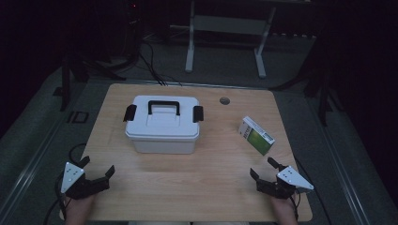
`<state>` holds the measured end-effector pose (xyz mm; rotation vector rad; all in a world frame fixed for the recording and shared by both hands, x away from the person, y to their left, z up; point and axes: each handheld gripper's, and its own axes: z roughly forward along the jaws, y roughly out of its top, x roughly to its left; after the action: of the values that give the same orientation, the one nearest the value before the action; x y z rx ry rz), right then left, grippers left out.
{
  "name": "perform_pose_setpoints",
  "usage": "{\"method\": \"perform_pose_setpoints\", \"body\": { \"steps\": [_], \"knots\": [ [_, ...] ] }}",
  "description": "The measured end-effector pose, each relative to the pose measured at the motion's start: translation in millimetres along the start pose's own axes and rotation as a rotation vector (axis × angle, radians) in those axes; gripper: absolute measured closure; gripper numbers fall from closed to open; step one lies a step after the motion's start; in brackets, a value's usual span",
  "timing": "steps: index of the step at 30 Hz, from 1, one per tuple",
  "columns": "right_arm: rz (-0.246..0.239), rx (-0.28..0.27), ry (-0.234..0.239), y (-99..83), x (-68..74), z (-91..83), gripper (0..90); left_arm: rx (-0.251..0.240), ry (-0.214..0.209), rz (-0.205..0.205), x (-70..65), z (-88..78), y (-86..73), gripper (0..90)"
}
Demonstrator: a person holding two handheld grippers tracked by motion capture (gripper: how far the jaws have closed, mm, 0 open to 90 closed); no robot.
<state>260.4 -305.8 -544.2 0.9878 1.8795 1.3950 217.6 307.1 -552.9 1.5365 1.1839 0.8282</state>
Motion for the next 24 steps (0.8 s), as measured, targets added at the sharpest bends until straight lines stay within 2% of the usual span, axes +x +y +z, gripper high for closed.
{"method": "perform_pose_setpoints", "body": {
  "steps": [9, 13, 18, 22, 24],
  "knots": [
    [-0.005, 0.010, 0.053, 12.3, 7.4, 11.3, 18.7, -0.003, -0.036, -0.001, -3.7, 6.8, 8.3, 0.1],
    [-0.014, -0.002, 0.081, 21.8, 12.5, 20.9, 21.8, -0.001, -0.044, 0.011, -4.1, 12.0, 12.4, 0.1],
    [-0.026, -0.020, 0.095, 34.4, 18.7, 36.0, 23.2, 0.008, -0.053, 0.010, -4.4, 22.6, 18.1, 0.1],
    [-0.037, -0.023, 0.104, 40.8, 23.3, 47.3, 27.3, 0.018, -0.063, 0.025, -5.5, 29.0, 20.5, 3.4],
    [-0.036, -0.021, 0.111, 43.1, 24.6, 54.0, 31.3, 0.022, -0.071, 0.018, -5.1, 32.7, 22.0, 3.8]
  ]
}}
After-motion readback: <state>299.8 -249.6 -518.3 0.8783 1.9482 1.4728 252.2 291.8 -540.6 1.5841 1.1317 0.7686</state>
